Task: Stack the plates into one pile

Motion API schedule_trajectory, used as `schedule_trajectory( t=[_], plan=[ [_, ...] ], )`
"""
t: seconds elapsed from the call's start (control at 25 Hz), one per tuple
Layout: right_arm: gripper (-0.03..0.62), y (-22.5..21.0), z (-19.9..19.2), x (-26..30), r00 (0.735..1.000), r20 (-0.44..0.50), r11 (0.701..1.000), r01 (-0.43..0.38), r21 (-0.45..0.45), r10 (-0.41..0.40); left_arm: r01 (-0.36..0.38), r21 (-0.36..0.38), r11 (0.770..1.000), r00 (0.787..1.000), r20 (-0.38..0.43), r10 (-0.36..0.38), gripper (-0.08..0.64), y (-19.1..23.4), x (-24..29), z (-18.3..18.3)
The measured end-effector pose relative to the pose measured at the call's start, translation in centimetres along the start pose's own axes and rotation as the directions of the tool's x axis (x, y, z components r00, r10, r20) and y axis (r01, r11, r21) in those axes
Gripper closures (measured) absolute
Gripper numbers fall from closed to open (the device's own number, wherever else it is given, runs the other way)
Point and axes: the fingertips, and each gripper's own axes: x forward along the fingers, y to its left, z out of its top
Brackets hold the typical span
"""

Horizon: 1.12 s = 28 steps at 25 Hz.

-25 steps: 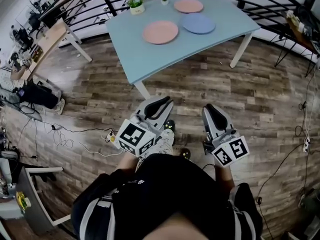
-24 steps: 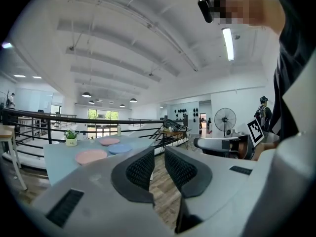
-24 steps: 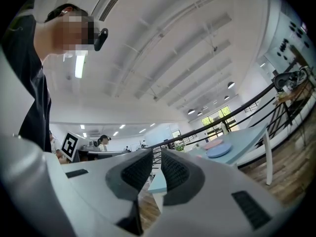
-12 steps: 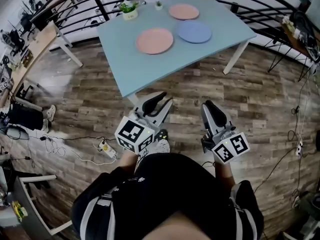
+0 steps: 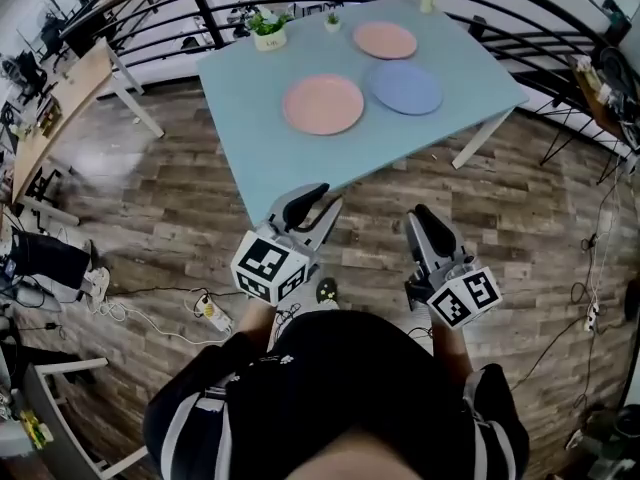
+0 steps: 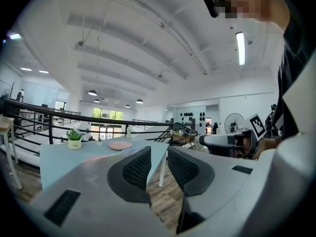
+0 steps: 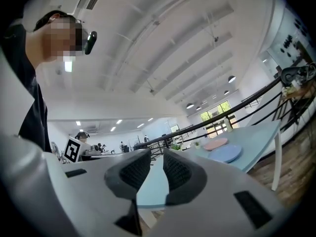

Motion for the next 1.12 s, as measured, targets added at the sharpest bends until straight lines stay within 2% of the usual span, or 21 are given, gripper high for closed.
schedule_trajectory(
  t=[0.4, 0.64, 0.8, 0.92, 1.12],
  plan=[
    [0.501, -1.9, -0.2, 7.9, 1.0, -0.018, 1.0, 0.021, 0.008, -0.021, -0.03, -0.039, 0.999, 1.0, -0.01, 0.029, 0.469, 8.8, 1.6, -0.6],
    [0.496, -3.3, -1.0, 10.3, 0.998, -0.054, 0.999, 0.033, 0.016, -0.032, -0.041, -0.06, 0.997, 0.998, -0.041, 0.039, 0.466, 11.5, 2.9, -1.9],
    [0.494, -5.8, -0.8, 11.4, 0.998, -0.057, 0.999, 0.038, 0.028, -0.036, -0.063, -0.071, 0.996, 0.996, -0.069, 0.058, 0.462, 12.5, 4.5, -2.6],
    [0.494, -8.3, -0.3, 12.5, 0.998, -0.056, 0.999, 0.024, 0.035, -0.022, -0.104, -0.079, 0.991, 0.992, -0.073, 0.098, 0.459, 13.5, 5.8, -2.7],
    [0.486, -11.6, 0.1, 15.5, 0.997, -0.066, 0.997, -0.045, 0.056, 0.048, -0.171, -0.076, 0.982, 0.982, -0.087, 0.165, 0.456, 15.1, 8.3, -2.7]
  ],
)
